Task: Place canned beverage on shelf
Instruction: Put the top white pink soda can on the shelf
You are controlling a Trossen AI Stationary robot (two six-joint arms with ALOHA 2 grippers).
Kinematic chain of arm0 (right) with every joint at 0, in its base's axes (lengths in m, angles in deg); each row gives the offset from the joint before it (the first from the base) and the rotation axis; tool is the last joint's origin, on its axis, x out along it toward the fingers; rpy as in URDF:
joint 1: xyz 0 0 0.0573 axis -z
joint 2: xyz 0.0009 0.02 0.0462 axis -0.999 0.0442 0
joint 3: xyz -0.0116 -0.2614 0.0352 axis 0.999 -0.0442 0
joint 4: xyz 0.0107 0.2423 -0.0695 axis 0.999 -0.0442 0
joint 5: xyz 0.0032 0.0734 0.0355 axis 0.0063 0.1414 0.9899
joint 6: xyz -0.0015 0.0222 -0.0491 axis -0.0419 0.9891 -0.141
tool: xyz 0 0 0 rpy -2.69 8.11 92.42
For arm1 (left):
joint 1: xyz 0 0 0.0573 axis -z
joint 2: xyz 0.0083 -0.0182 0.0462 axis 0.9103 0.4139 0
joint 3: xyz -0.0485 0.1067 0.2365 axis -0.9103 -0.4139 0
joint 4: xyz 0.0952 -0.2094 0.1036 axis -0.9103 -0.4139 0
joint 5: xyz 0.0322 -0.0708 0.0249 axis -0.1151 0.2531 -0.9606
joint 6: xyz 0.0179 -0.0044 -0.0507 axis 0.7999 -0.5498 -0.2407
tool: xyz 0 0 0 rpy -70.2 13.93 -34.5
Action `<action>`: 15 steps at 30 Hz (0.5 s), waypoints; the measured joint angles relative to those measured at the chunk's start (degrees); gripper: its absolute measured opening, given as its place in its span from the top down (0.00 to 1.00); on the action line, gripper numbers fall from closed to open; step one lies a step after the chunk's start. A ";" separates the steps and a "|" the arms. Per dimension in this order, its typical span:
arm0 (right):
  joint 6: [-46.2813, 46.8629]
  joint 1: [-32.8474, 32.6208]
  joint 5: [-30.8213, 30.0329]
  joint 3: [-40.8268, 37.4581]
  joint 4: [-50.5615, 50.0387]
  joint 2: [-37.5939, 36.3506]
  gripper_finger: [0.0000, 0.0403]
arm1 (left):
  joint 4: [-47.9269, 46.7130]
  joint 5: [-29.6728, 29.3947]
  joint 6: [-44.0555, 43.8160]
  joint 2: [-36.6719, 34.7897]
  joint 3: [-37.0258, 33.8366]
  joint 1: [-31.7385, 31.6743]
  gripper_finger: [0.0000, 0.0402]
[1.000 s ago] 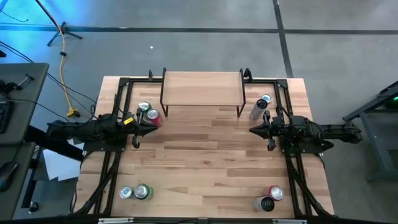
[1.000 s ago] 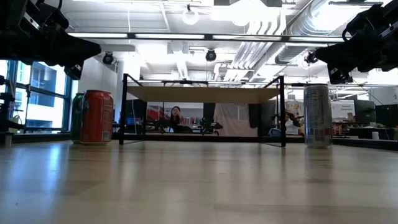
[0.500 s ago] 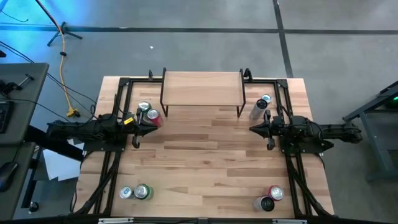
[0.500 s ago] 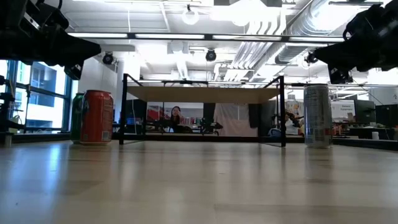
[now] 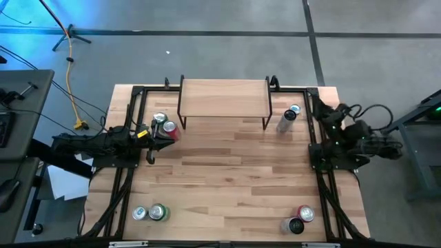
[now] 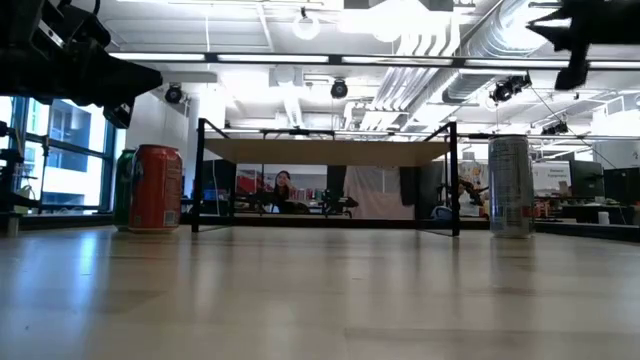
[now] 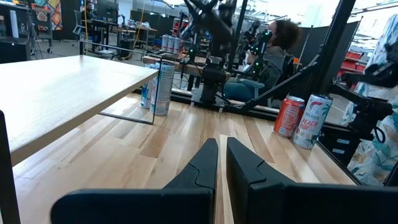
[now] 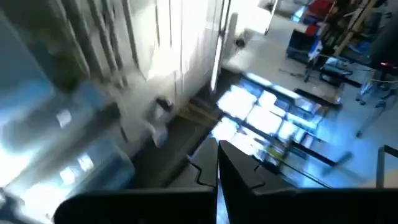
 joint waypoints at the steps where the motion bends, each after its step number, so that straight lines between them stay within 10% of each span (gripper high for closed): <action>1: 0.70 0.18 -0.35 3.08 -7.08 1.14 0.99 | 0.00 -0.01 0.00 0.01 0.01 0.02 0.99; 8: 15.94 4.08 -0.61 28.27 -64.23 12.80 0.74 | 0.00 -0.01 -0.01 0.00 0.02 0.01 0.99; 15: 21.75 9.71 7.79 42.48 -84.69 28.49 0.28 | 0.00 -0.01 0.01 0.00 0.02 0.00 0.99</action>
